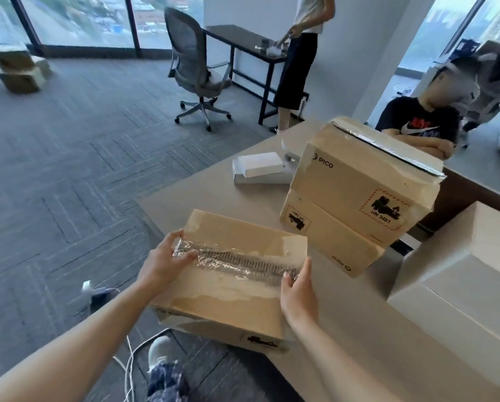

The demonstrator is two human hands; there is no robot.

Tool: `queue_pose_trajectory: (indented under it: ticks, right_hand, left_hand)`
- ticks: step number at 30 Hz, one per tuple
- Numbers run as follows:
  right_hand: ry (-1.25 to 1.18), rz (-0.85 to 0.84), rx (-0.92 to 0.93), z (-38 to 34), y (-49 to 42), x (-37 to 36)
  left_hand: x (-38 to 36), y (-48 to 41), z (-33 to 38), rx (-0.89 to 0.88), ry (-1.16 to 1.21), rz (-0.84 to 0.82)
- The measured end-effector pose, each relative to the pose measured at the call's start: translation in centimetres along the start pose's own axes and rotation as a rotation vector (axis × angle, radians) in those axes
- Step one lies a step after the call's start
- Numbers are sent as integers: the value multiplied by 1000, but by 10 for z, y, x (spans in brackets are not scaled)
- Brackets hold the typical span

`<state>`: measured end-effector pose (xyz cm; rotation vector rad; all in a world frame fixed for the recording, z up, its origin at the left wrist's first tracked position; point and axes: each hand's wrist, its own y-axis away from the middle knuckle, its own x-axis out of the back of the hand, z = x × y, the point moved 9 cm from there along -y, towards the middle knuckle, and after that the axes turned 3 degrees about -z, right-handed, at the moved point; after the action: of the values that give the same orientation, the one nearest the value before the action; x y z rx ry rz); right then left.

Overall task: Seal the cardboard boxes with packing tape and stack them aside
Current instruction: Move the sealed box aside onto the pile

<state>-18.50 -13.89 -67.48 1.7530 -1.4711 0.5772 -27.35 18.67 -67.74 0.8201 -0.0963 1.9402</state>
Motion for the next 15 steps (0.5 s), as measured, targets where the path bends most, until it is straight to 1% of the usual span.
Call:
queue_pose_trajectory:
  ticks: [6, 10, 15]
  right_hand:
    - [49, -112, 154, -119, -32, -69]
    - [60, -188, 267, -227, -60, -132]
    - [31, -269, 391, -363, -89, -215]
  left_hand:
    - [100, -35, -55, 105, 59, 146]
    - [191, -71, -94, 156, 133, 272]
    - [302, -118, -142, 213, 170, 452]
